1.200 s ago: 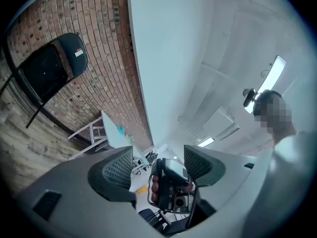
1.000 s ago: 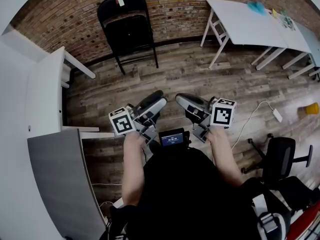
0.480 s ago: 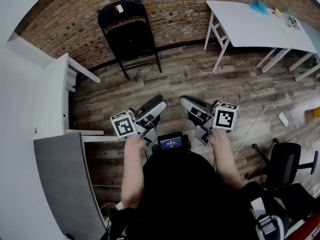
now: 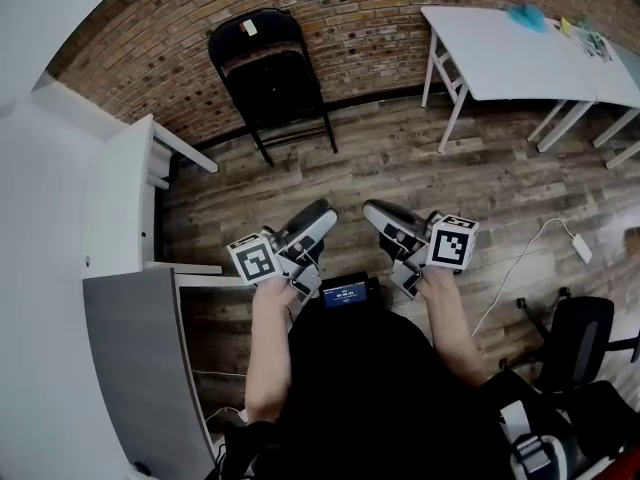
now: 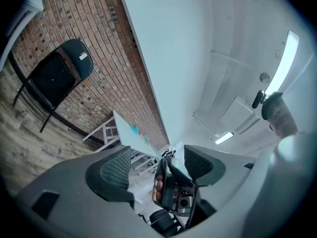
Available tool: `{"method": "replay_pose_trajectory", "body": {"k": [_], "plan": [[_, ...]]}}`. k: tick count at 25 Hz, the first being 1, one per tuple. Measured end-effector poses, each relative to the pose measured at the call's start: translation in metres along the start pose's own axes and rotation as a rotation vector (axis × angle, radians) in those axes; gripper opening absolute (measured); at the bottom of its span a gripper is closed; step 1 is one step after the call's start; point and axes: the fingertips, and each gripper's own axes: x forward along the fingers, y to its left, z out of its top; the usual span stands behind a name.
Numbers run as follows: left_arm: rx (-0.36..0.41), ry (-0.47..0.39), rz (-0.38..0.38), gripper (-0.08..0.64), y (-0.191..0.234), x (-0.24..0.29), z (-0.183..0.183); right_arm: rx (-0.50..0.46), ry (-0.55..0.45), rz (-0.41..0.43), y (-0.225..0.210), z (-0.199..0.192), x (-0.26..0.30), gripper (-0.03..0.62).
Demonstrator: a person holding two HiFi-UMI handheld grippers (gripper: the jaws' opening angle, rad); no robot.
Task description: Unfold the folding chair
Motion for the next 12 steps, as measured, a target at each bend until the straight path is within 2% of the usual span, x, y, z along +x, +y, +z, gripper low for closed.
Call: {"method": "replay_pose_trajectory", "body": {"k": [2, 12], "plan": [[0.007, 0.009, -0.001, 0.350, -0.003, 0.006, -0.001, -0.005, -0.010, -0.001, 0.000, 0.004, -0.005, 0.035], [0.024, 0.058, -0.099, 0.350, -0.005, 0.015, -0.006, -0.027, -0.064, -0.038, -0.002, 0.010, -0.016, 0.035]]}}
